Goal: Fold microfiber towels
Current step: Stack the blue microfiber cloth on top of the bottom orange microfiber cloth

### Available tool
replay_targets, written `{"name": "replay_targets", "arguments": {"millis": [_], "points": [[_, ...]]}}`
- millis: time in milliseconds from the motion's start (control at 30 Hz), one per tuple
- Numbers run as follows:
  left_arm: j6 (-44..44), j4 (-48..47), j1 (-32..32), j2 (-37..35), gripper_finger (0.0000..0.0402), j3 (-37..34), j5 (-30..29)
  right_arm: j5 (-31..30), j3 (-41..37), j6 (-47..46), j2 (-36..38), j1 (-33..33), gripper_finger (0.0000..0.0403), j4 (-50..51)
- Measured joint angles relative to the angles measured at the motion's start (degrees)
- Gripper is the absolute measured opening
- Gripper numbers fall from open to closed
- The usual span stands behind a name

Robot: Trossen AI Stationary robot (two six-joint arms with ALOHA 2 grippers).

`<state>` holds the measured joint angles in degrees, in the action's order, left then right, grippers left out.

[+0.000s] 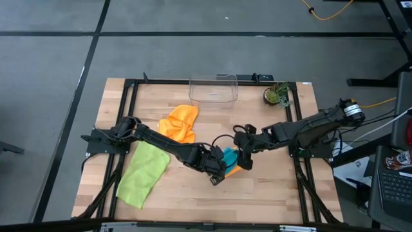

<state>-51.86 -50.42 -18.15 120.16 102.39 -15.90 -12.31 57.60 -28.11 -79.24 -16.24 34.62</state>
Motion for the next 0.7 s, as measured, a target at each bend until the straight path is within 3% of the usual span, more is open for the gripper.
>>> {"name": "replay_targets", "arguments": {"millis": [333,533,700], "points": [[-0.28,-1.67,-0.03,-0.52,0.0078,-0.02,-1.29,3.02,0.00,-4.81,-5.21,-6.04,0.0178,-7.26],[-0.35,-4.49,-1.97,-6.98,0.0078,0.00,-4.45,-6.73,0.00,-4.79,-8.07,-7.65,0.0178,-10.05],[-4.94,-7.95,-3.85,-11.37,0.0078,0.00,-10.86,-7.55,0.00,-5.25,-12.26,-7.31,0.0178,-14.44]]}}
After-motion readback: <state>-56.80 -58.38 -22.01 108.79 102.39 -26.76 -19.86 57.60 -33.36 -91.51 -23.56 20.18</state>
